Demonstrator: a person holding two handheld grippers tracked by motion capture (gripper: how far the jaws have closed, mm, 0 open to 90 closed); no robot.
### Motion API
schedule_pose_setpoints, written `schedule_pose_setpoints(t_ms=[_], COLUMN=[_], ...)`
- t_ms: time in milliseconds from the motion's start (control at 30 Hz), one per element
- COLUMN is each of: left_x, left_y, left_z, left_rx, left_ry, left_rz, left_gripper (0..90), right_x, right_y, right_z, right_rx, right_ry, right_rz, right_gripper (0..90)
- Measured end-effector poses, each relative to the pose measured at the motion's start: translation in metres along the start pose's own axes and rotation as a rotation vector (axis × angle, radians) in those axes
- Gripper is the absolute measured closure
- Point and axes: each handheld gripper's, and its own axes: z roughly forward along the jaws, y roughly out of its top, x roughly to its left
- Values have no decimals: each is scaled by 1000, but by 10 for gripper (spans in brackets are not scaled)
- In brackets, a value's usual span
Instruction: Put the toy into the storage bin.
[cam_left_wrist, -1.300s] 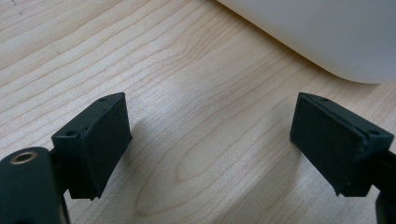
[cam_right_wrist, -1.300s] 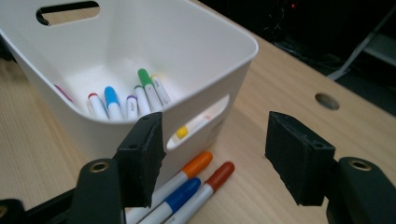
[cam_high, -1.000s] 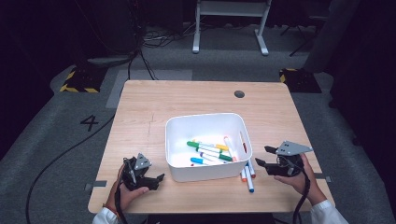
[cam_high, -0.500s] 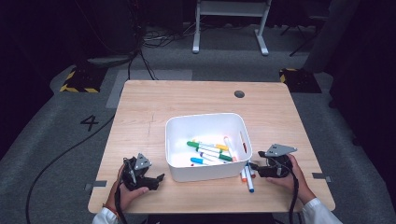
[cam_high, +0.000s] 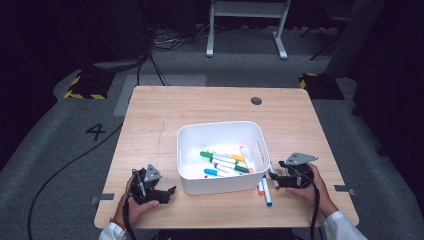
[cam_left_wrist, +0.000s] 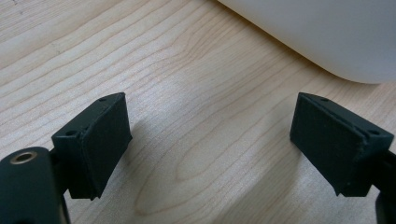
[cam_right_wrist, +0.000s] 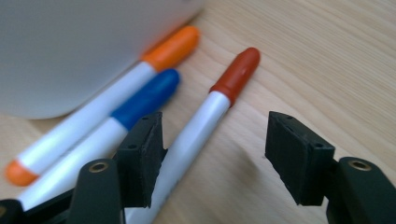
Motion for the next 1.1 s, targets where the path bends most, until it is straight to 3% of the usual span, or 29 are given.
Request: schedule_pose_setpoints(t_ms=[133,233,300,367,433,533,633,700,967,1100], left_x=[0,0,0,0,0,0,0,0,0,0], left_y=[0,0,0,0,0,0,0,0,0,0], left_z=[0,0,0,0,0,0,0,0,0,0], left_rx=[-1,1,1,1,1,1,1,0,0,1], left_ry=[2,1,0,0,0,0,0,0,0,1], left_rz=[0,0,1,0,1,1,1,1,-2,0], left_gripper=[125,125,124,124,124,124,124,124,125,125], right_x=[-18,-26,-30,-34,-39,-50,-54,-55,-58,-56], right_y=[-2,-1,0,-1,-3,-7,-8,-8,-10,-2], right_z=[-6,-3,0,4,5,6,6,5,-5,-22], right_rx=[-44,-28,-21,-5,6,7,10,15,-43,-113], right_ry=[-16,-38,-78,-86,-106,-107,-110,-115,-61,-36], right_rz=[62,84,80,116,124,173,166,134,139,136], right_gripper=[402,407,431,449,505,595,687,740,744,745])
